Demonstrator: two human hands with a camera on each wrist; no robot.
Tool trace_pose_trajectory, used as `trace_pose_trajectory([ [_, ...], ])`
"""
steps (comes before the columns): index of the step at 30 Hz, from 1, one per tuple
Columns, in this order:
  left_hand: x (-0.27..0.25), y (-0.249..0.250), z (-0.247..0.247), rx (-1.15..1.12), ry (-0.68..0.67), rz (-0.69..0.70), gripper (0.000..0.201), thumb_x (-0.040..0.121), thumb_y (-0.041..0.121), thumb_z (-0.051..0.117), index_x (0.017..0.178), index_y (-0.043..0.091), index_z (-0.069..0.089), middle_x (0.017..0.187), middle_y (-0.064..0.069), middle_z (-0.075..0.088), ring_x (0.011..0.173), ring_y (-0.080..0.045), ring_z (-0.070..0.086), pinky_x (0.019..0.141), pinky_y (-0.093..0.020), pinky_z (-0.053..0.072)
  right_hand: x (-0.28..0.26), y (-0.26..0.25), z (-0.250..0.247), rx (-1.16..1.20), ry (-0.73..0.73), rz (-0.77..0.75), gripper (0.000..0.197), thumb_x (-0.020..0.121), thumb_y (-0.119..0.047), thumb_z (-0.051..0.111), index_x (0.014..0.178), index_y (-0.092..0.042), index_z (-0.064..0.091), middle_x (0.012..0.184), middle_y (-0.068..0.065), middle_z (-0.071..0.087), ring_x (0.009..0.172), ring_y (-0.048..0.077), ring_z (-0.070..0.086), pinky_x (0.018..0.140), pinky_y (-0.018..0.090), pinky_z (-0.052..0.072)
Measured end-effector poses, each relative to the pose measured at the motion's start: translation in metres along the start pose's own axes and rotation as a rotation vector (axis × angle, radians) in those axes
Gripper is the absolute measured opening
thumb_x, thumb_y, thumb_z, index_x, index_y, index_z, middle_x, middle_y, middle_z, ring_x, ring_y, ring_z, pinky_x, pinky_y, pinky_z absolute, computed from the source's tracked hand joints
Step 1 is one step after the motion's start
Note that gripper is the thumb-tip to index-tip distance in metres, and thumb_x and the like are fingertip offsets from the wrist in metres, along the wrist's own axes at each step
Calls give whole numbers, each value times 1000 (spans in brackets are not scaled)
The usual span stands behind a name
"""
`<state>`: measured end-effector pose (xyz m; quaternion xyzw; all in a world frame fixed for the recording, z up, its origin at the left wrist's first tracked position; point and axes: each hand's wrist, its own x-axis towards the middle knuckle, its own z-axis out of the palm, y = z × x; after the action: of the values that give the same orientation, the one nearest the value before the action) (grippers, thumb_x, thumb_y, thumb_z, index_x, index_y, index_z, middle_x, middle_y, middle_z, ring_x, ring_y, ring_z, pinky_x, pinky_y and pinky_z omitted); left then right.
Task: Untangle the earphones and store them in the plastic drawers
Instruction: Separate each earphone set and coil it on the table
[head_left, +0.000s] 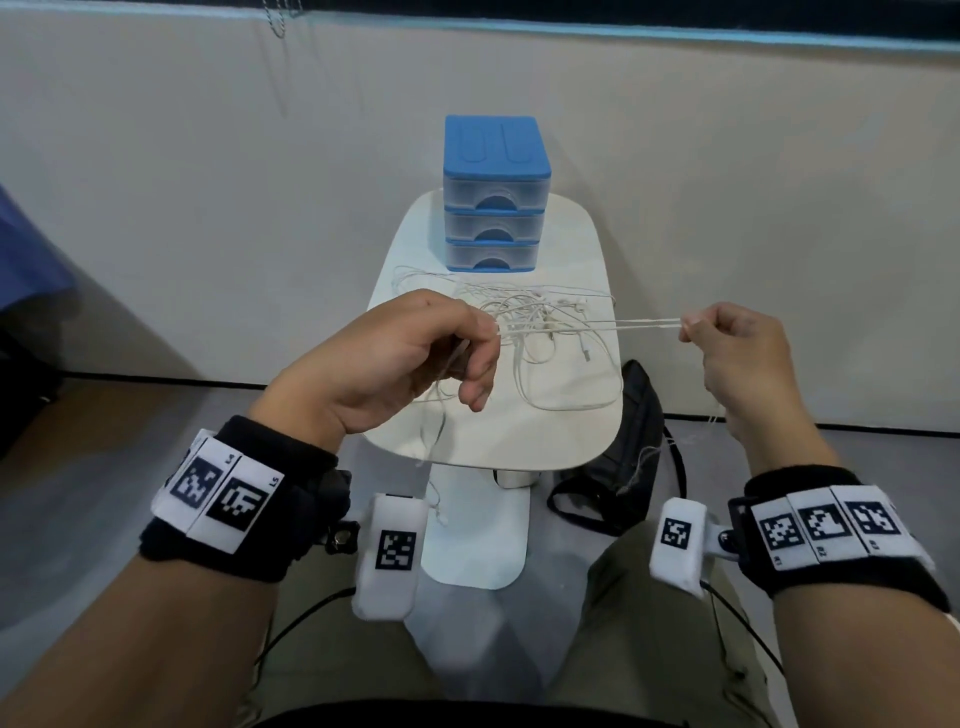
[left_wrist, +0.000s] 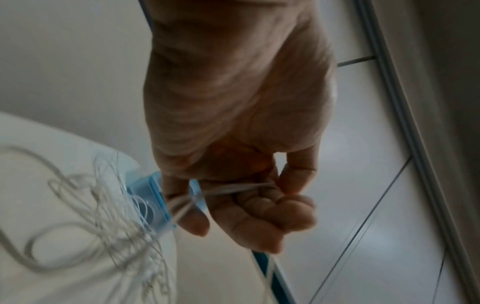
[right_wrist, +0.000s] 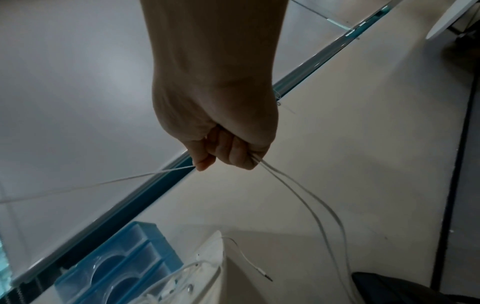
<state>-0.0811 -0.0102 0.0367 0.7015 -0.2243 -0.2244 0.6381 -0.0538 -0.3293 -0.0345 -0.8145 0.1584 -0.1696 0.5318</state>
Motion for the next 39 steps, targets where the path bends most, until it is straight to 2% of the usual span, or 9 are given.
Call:
trace_pose_trajectory([
  [11, 4, -22, -4, 263, 60, -68, 36, 88, 13, 44, 64, 7, 70, 71, -18, 71, 71, -18, 64, 78, -23, 49, -6, -25, -14, 86, 132, -48, 27, 97, -26, 60, 70, -23, 63, 63, -2, 50, 61, 18, 45, 57, 31, 35],
  [14, 10, -16, 0, 203, 87, -46, 37, 89, 15, 45, 62, 10, 69, 67, -16, 68, 69, -20, 61, 75, -23, 49, -9, -45, 0, -134, -49, -63, 12, 94, -20, 64, 96, -24, 75, 92, -8, 69, 94, 16, 63, 81, 29, 47],
  [16, 15, -10, 2, 196, 88, -30, 35, 85, 19, 45, 61, 12, 69, 66, -16, 67, 69, -21, 58, 74, -25, 48, -22, -63, 14, -139, -230, -162, 31, 93, -18, 66, 123, -23, 72, 122, -8, 69, 119, 10, 60, 105, 29, 44],
  [18, 18, -6, 4, 206, 85, -25, 34, 84, 19, 45, 60, 12, 68, 66, -16, 66, 70, -23, 55, 75, -31, 46, -41, -83, 30, -45, -492, -260, 38, 90, -23, 67, 128, -20, 71, 128, -9, 69, 124, 5, 59, 112, 27, 41],
  [21, 20, -3, 4, 205, 106, -37, 33, 83, 20, 46, 60, 12, 68, 65, -17, 64, 68, -24, 56, 76, -37, 44, -61, -98, 48, -38, -770, -332, 27, 97, -31, 59, 109, -14, 77, 99, -2, 76, 95, 14, 70, 98, 34, 50],
  [24, 16, -7, 1, 209, 92, -66, 33, 84, 21, 47, 61, 10, 67, 62, -15, 63, 68, -24, 56, 79, -40, 44, -64, -105, 52, -144, -770, -390, 25, 102, -27, 59, 82, -17, 72, 69, 1, 56, 63, 17, 47, 68, 37, 44],
  [29, 4, -19, -4, 218, 66, -72, 34, 86, 21, 44, 58, 10, 62, 65, -15, 65, 70, -23, 57, 79, -32, 45, -59, -122, 36, -180, -645, -518, 25, 100, -25, 64, 77, -15, 69, 55, -10, 48, 51, 4, 36, 52, 21, 31],
  [34, -8, -26, -7, 192, 22, -11, 34, 92, 17, 41, 61, 12, 53, 69, -11, 68, 78, -23, 60, 80, -22, 45, -51, -148, 4, -32, -395, -587, 24, 98, -26, 62, 75, -19, 67, 51, -11, 40, 53, 11, 30, 48, 22, 25],
  [39, -13, -20, -4, 151, -55, 72, 33, 100, 16, 37, 69, 12, 48, 77, -7, 73, 94, -41, 57, 91, -40, 39, -53, -164, -13, -64, -303, -695, 24, 102, -26, 61, 79, -20, 68, 64, 23, 46, 58, 23, 33, 52, 23, 30],
])
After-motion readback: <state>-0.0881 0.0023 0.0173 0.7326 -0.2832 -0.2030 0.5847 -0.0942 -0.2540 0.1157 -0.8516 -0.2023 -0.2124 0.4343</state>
